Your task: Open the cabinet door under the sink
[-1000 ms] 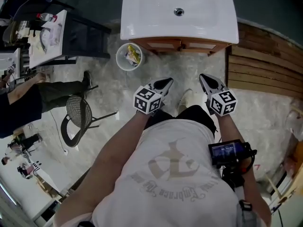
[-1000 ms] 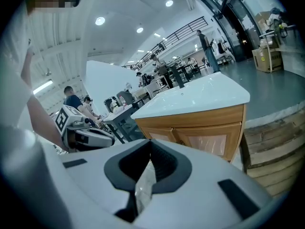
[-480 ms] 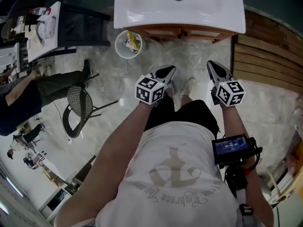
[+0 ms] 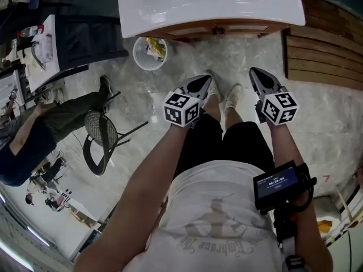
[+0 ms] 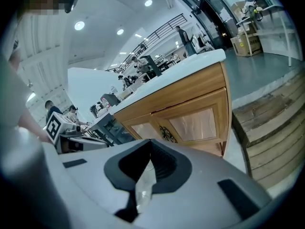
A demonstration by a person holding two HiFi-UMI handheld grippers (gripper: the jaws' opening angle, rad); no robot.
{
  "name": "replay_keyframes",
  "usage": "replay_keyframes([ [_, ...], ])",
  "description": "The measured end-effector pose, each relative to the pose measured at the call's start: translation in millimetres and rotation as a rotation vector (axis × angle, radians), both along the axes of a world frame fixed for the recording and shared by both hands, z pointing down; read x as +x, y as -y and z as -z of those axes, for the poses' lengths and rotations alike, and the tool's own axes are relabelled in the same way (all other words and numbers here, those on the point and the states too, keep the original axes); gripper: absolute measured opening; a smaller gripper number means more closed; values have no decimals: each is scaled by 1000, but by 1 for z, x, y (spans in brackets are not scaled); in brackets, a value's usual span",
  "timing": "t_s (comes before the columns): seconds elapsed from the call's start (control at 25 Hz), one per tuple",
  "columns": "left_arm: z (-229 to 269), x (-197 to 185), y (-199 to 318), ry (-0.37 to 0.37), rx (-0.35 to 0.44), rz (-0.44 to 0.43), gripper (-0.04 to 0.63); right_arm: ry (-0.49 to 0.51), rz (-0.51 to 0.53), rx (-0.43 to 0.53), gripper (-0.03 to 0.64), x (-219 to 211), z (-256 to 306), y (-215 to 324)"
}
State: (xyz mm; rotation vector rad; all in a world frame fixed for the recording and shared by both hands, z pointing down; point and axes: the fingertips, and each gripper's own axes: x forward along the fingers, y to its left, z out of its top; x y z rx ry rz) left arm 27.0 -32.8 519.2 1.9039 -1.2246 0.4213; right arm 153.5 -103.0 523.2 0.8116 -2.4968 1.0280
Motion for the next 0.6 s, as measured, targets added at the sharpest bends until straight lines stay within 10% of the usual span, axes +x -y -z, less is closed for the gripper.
replay_keyframes([
  [0.6,-70,-3,27,-18,-15,-9,11,9,-97,-17,12,6,-56,17],
])
